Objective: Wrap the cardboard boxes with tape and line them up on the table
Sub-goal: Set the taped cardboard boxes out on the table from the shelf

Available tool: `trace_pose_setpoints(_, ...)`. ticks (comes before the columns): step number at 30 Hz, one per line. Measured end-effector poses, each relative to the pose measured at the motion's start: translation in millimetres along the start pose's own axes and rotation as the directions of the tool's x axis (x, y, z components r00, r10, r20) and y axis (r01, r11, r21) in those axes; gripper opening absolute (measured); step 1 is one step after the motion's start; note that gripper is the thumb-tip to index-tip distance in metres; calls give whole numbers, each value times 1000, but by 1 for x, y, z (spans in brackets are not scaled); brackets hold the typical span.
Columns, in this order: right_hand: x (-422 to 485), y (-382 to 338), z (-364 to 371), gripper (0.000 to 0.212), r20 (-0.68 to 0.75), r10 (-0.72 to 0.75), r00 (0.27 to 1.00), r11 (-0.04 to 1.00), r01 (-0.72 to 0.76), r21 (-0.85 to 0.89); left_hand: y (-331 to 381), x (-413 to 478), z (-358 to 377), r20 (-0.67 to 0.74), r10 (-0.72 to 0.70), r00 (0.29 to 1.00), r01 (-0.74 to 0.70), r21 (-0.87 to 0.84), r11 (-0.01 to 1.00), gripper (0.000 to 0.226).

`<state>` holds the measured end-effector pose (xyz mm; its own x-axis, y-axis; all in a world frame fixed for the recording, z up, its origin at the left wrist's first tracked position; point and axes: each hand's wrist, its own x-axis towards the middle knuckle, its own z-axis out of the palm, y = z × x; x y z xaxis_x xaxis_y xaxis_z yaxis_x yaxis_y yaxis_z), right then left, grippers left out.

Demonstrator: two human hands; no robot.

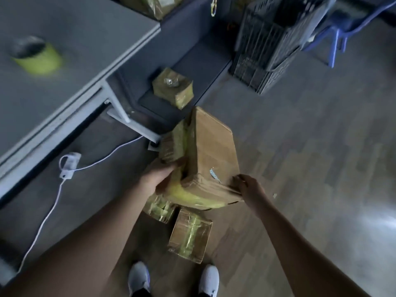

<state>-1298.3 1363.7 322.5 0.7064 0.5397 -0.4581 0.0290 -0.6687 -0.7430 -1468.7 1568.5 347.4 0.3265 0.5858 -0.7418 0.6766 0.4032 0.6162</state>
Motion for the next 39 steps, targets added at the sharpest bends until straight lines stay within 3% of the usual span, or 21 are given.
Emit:
trace_pose_setpoints(3, -17, -44, -13, 19, 75, -11, 997, 1000, 10, 16, 20, -49, -26, -153, 142, 978, -150, -39, 988, 96)
trace_pose_setpoints(5, -31, -75, -21, 21, 117, -41, 992, 997, 33, 66, 30, -84, -44, -239, 153, 959, -195, -164, 967, 91)
trace_pose_setpoints(7, -40, -99, -26, 24, 131, -56, 990, 996, 47, 75, 36, -111, -58, -217, 109, 970, -168, -275, 947, 94)
trace_pose_setpoints(11, -60, -159, -39, 29, 226, -104, 969, 995, 100, 30, 57, -166, -82, -252, 137, 958, -223, -352, 909, 55)
trace_pose_setpoints(13, -66, -189, -40, 37, 302, -144, 942, 988, 151, 0, 67, -187, -88, -339, 180, 923, -290, -309, 906, 56)
trace_pose_setpoints(15, -74, -220, -38, 23, 321, -80, 944, 996, 61, 69, 80, -207, -92, -427, 220, 877, -342, -236, 910, 55)
trace_pose_setpoints(17, -83, -250, -39, 32, 268, -54, 962, 961, -23, 276, 93, -222, -97, -514, 254, 819, -385, -164, 908, 57)
trace_pose_setpoints(20, -102, -290, -33, 48, 327, -237, 915, 870, 50, 490, 104, -242, -105, -616, 331, 715, -421, -1, 907, 67)
trace_pose_setpoints(21, -110, -302, -28, 54, 307, -305, 902, 876, 139, 462, 105, -248, -109, -641, 350, 683, -430, 35, 902, 67)
trace_pose_setpoints(23, -122, -323, -18, 67, 189, -390, 901, 908, 342, 242, 107, -258, -119, -681, 364, 636, -438, 71, 896, 67)
trace_pose_setpoints(26, -131, -344, -3, 75, 59, -478, 876, 878, 478, 4, 106, -273, -144, -723, 391, 569, -453, 121, 883, 62)
trace_pose_setpoints(30, -146, -372, 27, 74, 80, -561, 824, 824, 565, -39, 92, -289, -186, -763, 390, 516, -419, 173, 891, 61)
trace_pose_setpoints(39, -212, -462, 159, 68, 265, -659, 704, 703, 702, -113, 18, -305, -327, -843, 255, 474, -377, 67, 924, 66)
